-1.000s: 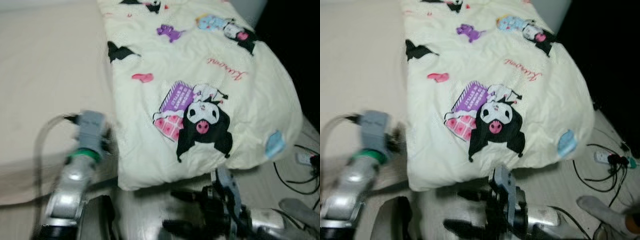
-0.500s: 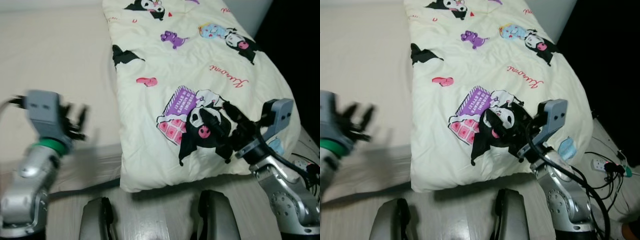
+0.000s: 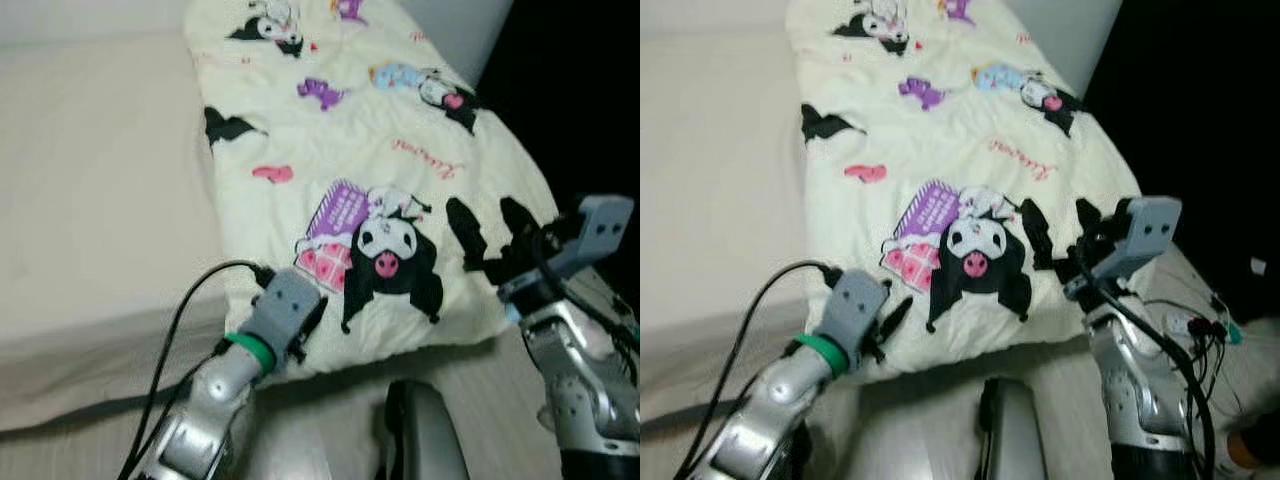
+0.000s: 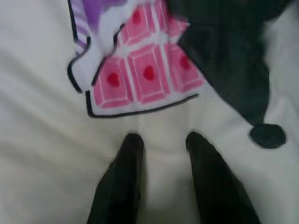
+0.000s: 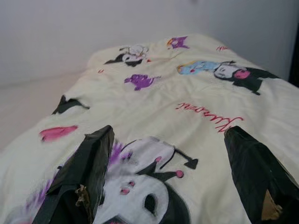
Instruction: Clean up the room
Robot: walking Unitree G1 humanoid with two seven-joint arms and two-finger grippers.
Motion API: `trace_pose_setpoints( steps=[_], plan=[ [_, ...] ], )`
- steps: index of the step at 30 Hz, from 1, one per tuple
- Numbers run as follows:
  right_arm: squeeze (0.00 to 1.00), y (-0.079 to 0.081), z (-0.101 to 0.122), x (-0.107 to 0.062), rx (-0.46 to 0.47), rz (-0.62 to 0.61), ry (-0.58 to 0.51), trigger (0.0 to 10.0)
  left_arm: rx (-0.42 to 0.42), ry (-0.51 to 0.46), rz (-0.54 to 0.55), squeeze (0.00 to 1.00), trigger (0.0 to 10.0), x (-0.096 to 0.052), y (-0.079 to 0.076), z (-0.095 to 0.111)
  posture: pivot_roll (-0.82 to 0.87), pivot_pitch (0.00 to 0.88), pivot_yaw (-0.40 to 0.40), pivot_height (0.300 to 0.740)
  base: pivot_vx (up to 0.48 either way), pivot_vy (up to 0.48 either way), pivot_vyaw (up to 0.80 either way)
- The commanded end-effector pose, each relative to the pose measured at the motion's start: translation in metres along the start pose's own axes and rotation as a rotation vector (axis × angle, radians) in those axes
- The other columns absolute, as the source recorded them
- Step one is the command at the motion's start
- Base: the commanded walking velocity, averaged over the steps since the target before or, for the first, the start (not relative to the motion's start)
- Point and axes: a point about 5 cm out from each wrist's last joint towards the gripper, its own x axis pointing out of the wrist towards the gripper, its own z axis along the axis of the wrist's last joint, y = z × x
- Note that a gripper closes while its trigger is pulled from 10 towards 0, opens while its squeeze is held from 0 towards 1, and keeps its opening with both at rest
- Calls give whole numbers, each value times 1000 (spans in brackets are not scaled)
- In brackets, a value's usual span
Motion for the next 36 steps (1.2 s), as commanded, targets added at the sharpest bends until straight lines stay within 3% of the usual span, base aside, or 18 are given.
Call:
trace_pose_setpoints(
  steps=[1,5,7,13,15,16,18,22,23,24,25,26,28,30,33,34,35,36],
  plan=[
    [0,-2,-4,-3,6,-26,1,10000,-10,186,-2,0,10000,-11,-5,-42,-117,180,62,450,0,0,0],
    [0,1,-9,-4,19,-30,3,10000,-111,326,10,0,10000,-36,10,-79,-103,184,68,450,0,0,0],
    [0,4,-12,-4,28,-27,6,10000,-167,356,2,0,10000,-46,16,-87,-100,185,70,450,0,0,0],
    [0,10,-16,-2,43,-15,7,10000,-282,271,-85,0,10000,-66,30,-79,-91,183,78,450,0,0,0],
    [0,13,-18,-3,49,-3,15,10000,-341,171,-101,0,10000,-77,54,-57,-86,179,82,450,0,0,0],
    [0,13,-18,-3,49,-3,15,10000,-341,171,-101,0,10000,-77,54,-57,-86,179,82,450,0,0,0],
    [0,16,-20,-5,57,17,25,10000,-361,54,-134,0,10000,-90,83,-26,-67,175,80,450,0,0,0],
    [0,16,-20,-6,59,23,29,10000,-353,21,-152,0,10000,-94,92,-17,-63,174,79,450,0,0,0],
    [0,17,-22,-6,63,32,36,10000,-317,-25,-181,0,10000,-103,109,-2,-53,172,75,450,0,0,0],
    [0,19,-26,-6,69,45,47,10000,-288,-117,-209,0,10000,-118,147,29,-43,162,71,450,0,0,0],
    [0,19,-26,-6,69,45,47,10000,-288,-117,-209,0,10000,-118,147,29,-43,162,71,450,0,0,0],
    [0,20,-27,-6,71,48,49,10000,-285,-151,-212,0,10000,-122,159,40,-43,162,71,450,0,0,0],
    [0,21,-28,-5,75,47,54,10000,-284,-195,-188,0,10000,-119,164,49,-42,154,66,450,0,0,0],
    [0,23,-30,-3,79,43,61,10000,-290,-258,-101,0,10000,-107,165,61,-44,147,64,450,0,0,0],
    [0,35,-38,-5,35,58,80,10000,-283,-247,215,0,10000,-68,147,60,-63,122,56,450,0,0,0],
    [0,35,-38,-5,35,58,80,10000,-283,-247,215,0,10000,-68,147,60,-63,122,56,450,0,0,0],
    [0,40,-41,-6,26,64,86,10000,-284,-195,348,0,10000,-54,136,49,-72,110,49,450,0,0,0],
    [0,43,-44,-8,22,66,92,10000,-313,-158,403,0,10000,-48,129,39,-80,105,44,450,0,0,0]
  ],
)
